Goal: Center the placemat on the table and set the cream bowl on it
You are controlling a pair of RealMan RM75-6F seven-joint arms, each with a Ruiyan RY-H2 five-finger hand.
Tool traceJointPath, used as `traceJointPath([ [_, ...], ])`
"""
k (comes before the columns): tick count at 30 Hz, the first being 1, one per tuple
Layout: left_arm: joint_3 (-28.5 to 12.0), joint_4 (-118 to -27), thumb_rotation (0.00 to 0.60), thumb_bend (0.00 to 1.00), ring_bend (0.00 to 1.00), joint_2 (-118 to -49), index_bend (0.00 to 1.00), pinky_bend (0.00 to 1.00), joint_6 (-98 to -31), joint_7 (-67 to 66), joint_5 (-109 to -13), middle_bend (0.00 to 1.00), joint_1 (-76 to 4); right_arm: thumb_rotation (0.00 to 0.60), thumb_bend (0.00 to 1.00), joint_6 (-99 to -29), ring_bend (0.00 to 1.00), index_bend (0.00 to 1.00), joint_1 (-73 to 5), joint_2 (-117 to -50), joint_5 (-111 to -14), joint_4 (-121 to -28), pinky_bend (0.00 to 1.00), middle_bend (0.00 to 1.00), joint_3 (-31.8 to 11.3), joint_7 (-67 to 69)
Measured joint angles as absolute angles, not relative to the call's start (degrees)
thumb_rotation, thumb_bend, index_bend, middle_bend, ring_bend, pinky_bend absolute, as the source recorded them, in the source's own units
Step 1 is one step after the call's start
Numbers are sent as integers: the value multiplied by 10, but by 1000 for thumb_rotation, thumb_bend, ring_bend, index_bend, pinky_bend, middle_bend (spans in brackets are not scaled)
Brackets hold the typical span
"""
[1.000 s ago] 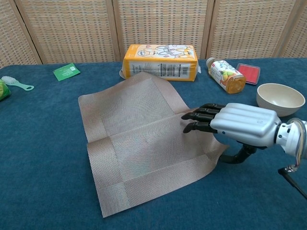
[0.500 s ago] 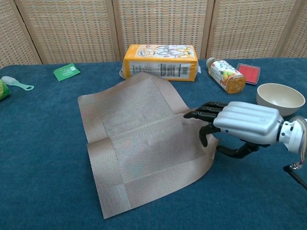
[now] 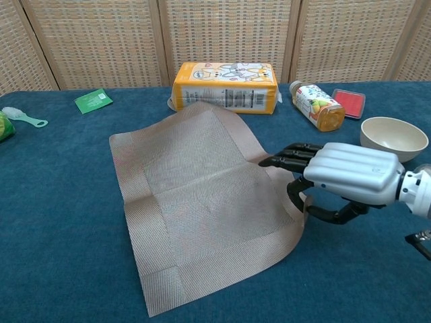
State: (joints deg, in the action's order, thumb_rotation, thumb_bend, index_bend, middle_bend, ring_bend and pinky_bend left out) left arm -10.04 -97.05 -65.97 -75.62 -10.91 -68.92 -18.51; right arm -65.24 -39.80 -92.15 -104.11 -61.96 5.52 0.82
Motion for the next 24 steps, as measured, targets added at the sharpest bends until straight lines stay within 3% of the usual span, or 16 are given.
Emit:
traceJointPath([
  [8,-99,-970,600,0,0,-659,0,0,-753,-107,-692,0,-185,600,652,-726,0,660,-382,-882,-1103,-639,0,0,96,-7],
  [15,-93,-982,600,0,0,-657,0,0,-766,-106,-710,0,-179,600,639,-809,0,660,-358,-799,-1183,-652,0,0,149,-60],
  [24,-87,-995,600,0,0,-656,0,0,-774,-110,-729,0,-176,600,613,-834,0,660,-368,-703,-1251,-626,0,7,163,-182],
])
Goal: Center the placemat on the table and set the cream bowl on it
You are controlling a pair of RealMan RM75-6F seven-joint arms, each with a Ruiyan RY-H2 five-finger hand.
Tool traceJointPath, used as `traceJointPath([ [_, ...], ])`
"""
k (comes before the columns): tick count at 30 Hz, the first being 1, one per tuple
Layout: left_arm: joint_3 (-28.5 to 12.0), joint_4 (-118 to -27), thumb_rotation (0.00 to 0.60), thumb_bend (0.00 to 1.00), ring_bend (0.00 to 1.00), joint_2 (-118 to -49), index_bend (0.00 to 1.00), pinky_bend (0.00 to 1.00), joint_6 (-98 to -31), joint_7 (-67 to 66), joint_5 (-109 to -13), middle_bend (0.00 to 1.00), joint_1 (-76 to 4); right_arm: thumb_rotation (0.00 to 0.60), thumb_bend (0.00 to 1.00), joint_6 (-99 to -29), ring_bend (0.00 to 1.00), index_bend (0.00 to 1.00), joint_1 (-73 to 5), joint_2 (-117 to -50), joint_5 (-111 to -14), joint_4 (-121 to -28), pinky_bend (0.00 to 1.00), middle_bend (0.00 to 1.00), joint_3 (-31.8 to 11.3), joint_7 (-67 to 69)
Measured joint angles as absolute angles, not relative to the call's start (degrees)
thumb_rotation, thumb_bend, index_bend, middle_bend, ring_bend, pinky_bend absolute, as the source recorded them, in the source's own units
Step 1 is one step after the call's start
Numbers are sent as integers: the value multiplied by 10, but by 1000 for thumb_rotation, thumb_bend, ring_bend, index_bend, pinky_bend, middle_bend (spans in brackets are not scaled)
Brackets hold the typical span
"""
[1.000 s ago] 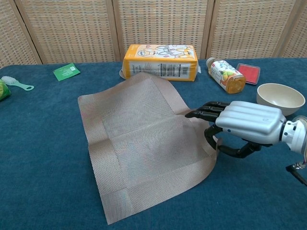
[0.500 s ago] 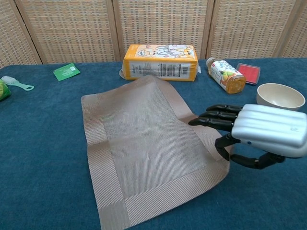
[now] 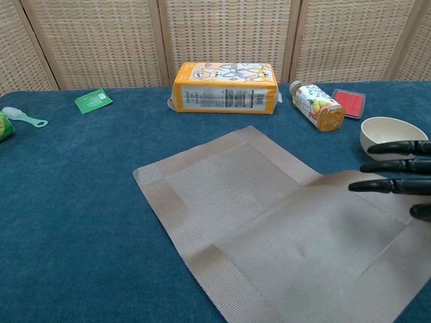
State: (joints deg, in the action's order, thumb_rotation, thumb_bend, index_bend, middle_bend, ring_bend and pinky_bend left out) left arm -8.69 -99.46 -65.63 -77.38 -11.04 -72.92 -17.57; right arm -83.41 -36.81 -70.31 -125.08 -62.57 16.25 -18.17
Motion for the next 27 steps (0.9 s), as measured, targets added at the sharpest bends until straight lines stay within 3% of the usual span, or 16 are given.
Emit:
traceJointPath([
  [17,-96,-977,600,0,0,-658,0,0,-753,-107,-703,0,-182,600,496,-722,0,642,-474,-701,-1202,-520,0,0,62,-214],
  [18,-96,-975,600,0,0,-659,0,0,-751,-108,-701,0,-183,600,462,-716,0,598,-478,-709,-1194,-502,0,0,56,-213],
  [19,-96,-975,600,0,0,-659,0,0,-750,-109,-700,0,-183,600,399,-712,0,490,-480,-715,-1188,-487,0,0,53,-211],
  [22,-96,-975,600,0,0,-659,0,0,-750,-109,-698,0,-183,600,95,-700,0,58,-480,-738,-1159,-434,0,0,41,-197],
  [24,-97,-974,600,0,0,-659,0,0,-750,-110,-697,0,-183,600,6,-699,0,0,-475,-752,-1130,-410,0,0,30,-182],
  [27,-96,-974,600,0,0,-660,0,0,-747,-111,-696,0,-184,600,0,-710,0,0,-460,-765,-1092,-394,0,0,13,-160],
])
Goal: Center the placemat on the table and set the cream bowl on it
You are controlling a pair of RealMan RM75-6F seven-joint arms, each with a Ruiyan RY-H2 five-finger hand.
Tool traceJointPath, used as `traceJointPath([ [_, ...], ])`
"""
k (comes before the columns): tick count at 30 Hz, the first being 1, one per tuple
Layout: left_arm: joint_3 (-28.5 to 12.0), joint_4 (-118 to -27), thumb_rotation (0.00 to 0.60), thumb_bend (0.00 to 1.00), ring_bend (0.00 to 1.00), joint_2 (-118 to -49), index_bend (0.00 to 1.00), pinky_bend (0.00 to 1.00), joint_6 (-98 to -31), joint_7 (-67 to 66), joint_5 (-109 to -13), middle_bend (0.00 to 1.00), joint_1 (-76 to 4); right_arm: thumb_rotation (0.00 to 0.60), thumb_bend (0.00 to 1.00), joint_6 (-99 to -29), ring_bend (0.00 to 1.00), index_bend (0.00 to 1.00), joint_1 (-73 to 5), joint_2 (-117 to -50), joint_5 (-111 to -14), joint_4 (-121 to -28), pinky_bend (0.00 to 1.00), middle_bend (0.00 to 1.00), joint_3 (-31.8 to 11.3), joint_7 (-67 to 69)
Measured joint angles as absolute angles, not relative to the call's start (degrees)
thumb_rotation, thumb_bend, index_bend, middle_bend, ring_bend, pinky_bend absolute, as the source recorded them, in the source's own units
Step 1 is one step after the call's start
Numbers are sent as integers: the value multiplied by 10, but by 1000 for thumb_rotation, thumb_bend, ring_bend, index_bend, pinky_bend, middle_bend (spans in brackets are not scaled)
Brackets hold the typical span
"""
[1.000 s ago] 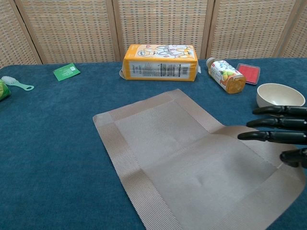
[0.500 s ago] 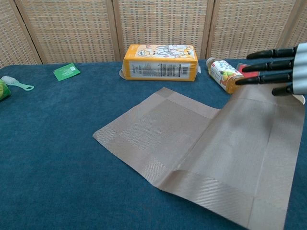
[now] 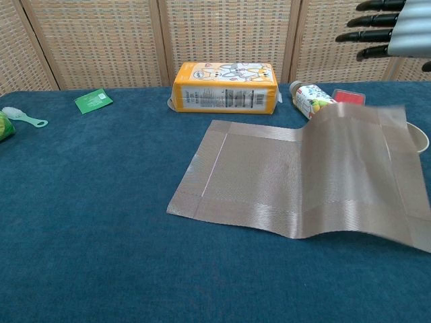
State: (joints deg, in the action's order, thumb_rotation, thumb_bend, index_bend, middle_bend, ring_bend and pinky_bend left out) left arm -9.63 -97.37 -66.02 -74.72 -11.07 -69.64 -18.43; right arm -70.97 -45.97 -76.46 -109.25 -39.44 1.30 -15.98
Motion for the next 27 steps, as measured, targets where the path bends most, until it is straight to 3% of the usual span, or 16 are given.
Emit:
traceJointPath([
  [5,-94,-972,600,0,0,-663,0,0,-746,-113,-702,0,-186,600,0,-735,0,0,-422,-763,-1033,-423,0,0,-13,-122],
  [11,-92,-954,600,0,0,-669,0,0,-731,-100,-718,0,-196,600,0,-744,0,0,-366,-734,-953,-553,0,0,-37,-69],
  [21,-78,-832,600,0,0,-715,3,0,-664,24,-817,0,-255,600,0,-765,0,0,-249,-654,-845,-820,0,0,-46,-22],
  [27,-55,-735,600,0,0,-764,57,0,-647,93,-915,0,-306,600,0,-811,0,0,-193,-656,-829,-868,0,0,-32,-10],
])
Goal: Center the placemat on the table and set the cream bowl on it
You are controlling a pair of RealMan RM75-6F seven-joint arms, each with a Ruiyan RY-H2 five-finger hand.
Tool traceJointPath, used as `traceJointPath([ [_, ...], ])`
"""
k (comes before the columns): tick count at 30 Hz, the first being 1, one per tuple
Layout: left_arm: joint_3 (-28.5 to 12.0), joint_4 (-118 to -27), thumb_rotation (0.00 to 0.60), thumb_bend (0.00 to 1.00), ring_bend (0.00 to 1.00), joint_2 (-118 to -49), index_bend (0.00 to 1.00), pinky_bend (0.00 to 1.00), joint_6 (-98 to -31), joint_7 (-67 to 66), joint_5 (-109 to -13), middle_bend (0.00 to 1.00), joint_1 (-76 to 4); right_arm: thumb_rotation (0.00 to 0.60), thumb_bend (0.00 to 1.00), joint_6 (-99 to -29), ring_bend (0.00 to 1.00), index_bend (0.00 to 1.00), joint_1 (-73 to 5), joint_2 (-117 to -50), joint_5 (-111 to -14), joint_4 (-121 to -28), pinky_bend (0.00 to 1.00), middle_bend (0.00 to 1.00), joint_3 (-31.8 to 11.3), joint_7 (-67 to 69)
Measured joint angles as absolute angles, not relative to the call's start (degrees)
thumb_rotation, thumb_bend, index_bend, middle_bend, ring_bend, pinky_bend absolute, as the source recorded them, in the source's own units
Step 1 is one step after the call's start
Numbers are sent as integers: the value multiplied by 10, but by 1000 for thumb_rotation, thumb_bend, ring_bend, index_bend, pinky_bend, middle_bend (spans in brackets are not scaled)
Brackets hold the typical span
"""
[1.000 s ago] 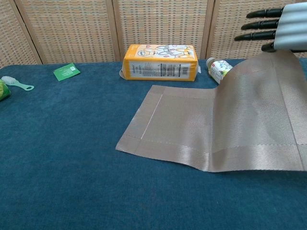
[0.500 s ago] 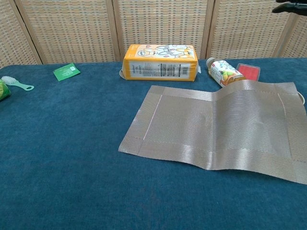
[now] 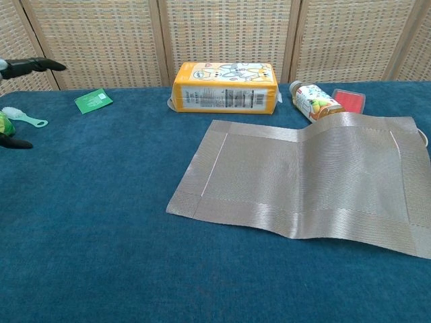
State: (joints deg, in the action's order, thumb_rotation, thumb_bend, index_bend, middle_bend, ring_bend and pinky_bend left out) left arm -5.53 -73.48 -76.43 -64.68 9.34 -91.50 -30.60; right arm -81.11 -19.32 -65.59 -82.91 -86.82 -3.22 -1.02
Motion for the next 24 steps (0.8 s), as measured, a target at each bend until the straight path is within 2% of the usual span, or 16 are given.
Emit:
traceJointPath([
  [7,-18,-636,600,0,0,-855,65,0,-619,142,-1008,0,-380,600,0,-861,0,0,-146,-694,-820,-880,0,0,-23,-46],
  [14,-8,-585,600,0,0,-936,78,0,-579,139,-1017,0,-438,600,0,-873,0,0,-124,-713,-816,-865,0,0,-26,-38],
  [24,-7,-555,600,0,0,-979,79,0,-542,103,-993,0,-470,600,0,-870,0,0,-114,-712,-827,-856,0,0,-36,-20],
])
